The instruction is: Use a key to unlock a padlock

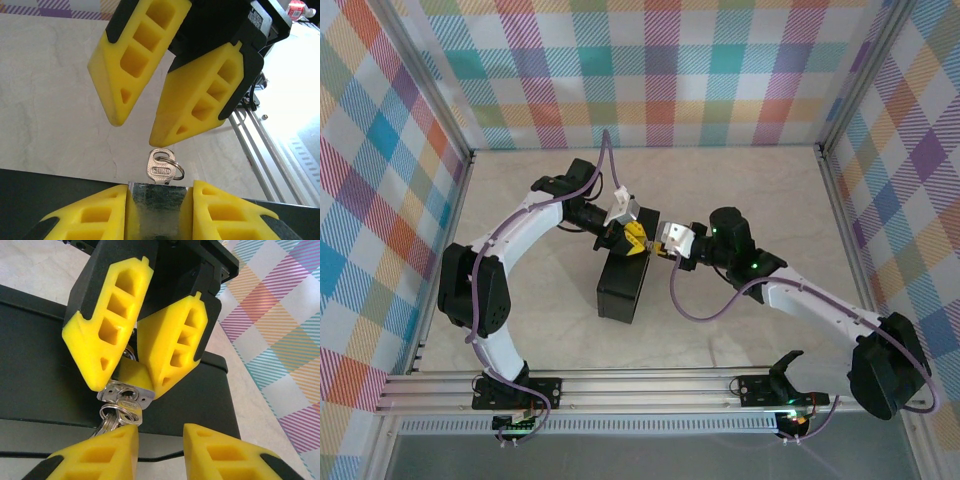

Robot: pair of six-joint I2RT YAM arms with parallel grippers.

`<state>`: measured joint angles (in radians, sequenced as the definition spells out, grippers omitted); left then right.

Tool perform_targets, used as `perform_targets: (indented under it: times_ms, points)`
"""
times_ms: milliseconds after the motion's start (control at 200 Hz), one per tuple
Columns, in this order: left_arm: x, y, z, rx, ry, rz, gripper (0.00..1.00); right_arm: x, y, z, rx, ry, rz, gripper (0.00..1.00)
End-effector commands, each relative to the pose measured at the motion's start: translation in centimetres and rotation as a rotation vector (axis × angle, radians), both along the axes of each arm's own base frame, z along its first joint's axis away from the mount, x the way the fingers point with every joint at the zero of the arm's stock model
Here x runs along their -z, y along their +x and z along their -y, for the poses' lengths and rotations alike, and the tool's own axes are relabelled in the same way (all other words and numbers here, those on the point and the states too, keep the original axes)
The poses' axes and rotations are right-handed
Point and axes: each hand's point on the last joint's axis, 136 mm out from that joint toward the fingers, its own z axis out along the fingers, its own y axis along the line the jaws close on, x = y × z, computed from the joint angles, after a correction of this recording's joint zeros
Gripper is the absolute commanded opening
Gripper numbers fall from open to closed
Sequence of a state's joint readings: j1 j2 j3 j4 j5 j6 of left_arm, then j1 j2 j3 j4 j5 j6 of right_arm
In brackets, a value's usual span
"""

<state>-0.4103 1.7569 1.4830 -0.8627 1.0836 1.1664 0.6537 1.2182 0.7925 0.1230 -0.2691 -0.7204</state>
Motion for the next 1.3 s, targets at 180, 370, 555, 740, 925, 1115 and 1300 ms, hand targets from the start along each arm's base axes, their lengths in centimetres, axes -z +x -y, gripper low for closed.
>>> perform_targets:
  times_ms: [180,370,555,740,925,1115,1300]
  points:
    - [-4.2,-1.1,0.5,0.040,-0.109,0.052,0.17,0.1,-0.9,-1.4,-0.067,-0.019,0.016,0.28]
    - [-4.2,-1.2,0.5,0.041,-0.111,0.053,0.17,0.0,-1.2,-1.9,-0.073,-0.015,0.020,0.25]
    - [-4.3,-1.2,0.4,0.040,-0.112,0.052,0.17,-0.4,-1.3,-2.2,-0.079,-0.002,0.020,0.21]
    - [-4.3,-1.3,0.6,0.046,-0.111,0.047,0.17,-1.1,-1.7,-2.5,-0.093,0.003,0.013,0.17]
    - [-4.2,-1.8,1.0,0.066,-0.111,0.040,0.16,-1.7,-2.6,-3.3,-0.137,0.008,-0.023,0.10]
    - [-4.7,-2.5,1.2,0.092,-0.135,0.038,0.15,-1.7,-3.1,-4.2,-0.165,0.001,-0.081,0.01]
    - [-5.6,-3.0,1.3,0.111,-0.168,0.048,0.15,-2.1,-3.2,-5.0,-0.152,0.030,-0.158,0.00]
